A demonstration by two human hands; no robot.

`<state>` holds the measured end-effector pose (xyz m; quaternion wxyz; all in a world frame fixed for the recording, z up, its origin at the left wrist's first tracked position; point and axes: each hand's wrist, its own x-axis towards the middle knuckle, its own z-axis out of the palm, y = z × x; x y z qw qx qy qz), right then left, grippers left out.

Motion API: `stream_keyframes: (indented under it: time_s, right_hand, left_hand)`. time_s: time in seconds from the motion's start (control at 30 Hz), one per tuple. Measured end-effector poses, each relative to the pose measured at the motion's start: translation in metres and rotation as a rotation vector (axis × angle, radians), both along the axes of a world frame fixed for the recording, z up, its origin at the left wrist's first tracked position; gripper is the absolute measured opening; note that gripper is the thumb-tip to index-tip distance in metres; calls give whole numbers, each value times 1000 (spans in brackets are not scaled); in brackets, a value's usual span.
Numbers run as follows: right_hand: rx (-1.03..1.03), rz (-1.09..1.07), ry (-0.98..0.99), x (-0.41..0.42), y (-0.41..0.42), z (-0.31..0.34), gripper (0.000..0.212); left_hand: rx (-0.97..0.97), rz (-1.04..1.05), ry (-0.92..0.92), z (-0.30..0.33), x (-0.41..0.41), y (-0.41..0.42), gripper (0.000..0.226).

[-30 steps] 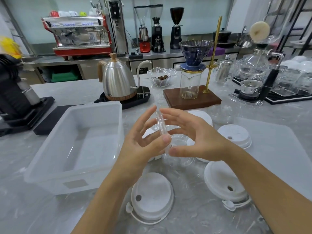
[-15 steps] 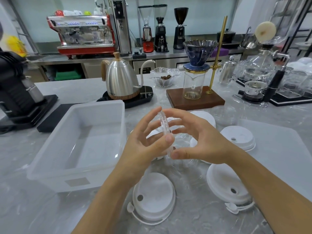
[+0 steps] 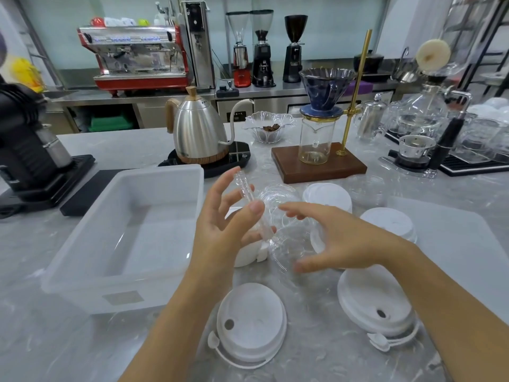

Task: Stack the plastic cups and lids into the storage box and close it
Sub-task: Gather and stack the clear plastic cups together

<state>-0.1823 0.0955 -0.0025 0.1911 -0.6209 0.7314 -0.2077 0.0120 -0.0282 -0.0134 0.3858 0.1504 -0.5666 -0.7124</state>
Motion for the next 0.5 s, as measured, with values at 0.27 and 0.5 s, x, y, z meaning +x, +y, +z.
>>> stream_keyframes:
  time_s: [0.27,0.5]
  right_hand:
    - [74,75,217,6,-3,-8,114]
    - [-5,47,133,-1,-4,-10,98]
  left_hand:
    - [12,24,-26,2,0,1,93]
    - [20,49,-21,-1,0,0,86]
